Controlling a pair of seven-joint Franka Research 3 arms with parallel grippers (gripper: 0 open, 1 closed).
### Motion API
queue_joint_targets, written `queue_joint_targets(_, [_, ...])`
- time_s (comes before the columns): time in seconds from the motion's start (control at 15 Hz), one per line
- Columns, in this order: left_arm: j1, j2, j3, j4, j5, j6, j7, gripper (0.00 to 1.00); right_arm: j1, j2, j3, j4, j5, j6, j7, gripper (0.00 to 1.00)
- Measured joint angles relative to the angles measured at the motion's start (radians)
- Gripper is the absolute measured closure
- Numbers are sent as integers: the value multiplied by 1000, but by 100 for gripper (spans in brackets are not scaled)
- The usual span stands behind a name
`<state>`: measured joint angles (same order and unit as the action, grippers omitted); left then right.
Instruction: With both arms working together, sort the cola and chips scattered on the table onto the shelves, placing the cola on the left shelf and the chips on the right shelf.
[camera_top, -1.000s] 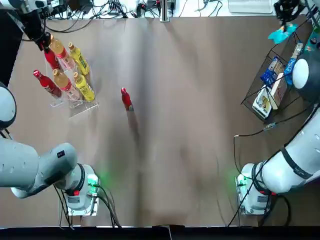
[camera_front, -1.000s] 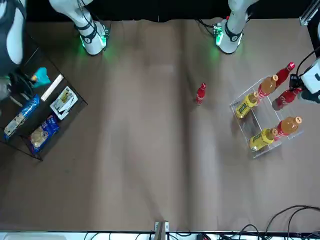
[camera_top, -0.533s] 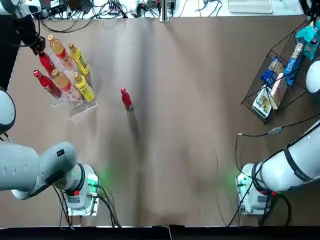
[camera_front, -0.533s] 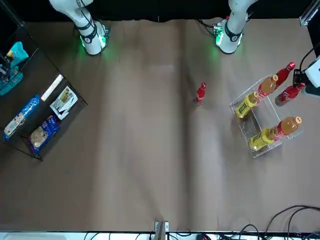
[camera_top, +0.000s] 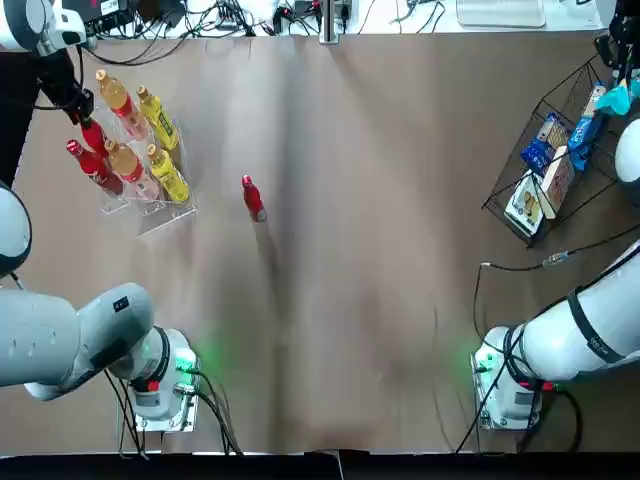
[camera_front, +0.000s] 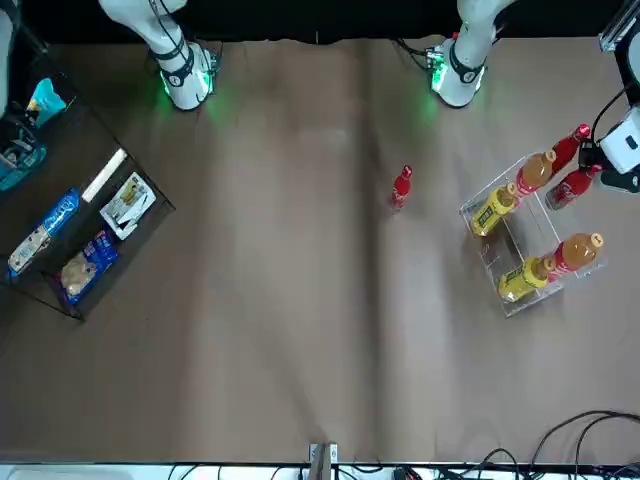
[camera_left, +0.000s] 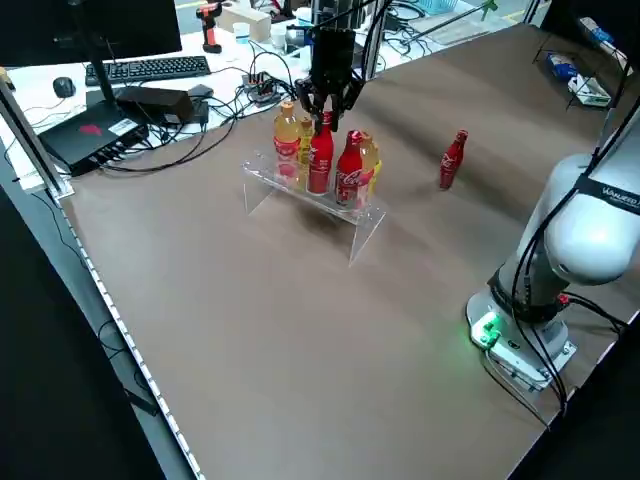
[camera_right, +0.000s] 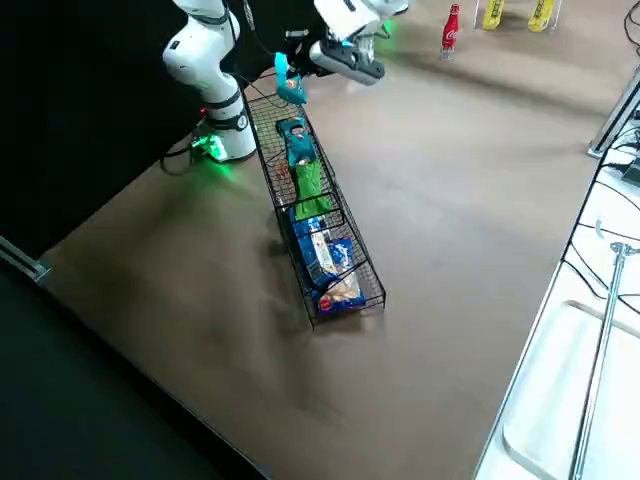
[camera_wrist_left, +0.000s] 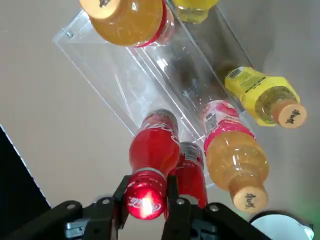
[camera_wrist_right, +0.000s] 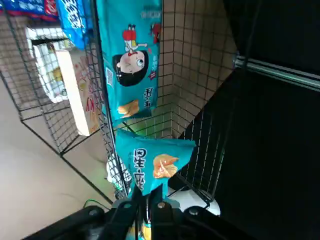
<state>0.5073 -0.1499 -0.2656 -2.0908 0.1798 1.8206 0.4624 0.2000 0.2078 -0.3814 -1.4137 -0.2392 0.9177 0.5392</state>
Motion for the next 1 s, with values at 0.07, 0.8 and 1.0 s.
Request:
queue_joint_targets(0.07, [1,0,0,-5,0,0,0,68,0,1,0,-36,-3,3,0,90])
queue_joint_targets(0.8, [-1,-11,-27,32,-1,-2,-5,0,23,2,14,-85,-97,1,-161,90])
queue_joint_targets(1.0, [-7,-12,-140,88,-46,-59,-110,0,33,9,16,-100,-99,6,-163,78])
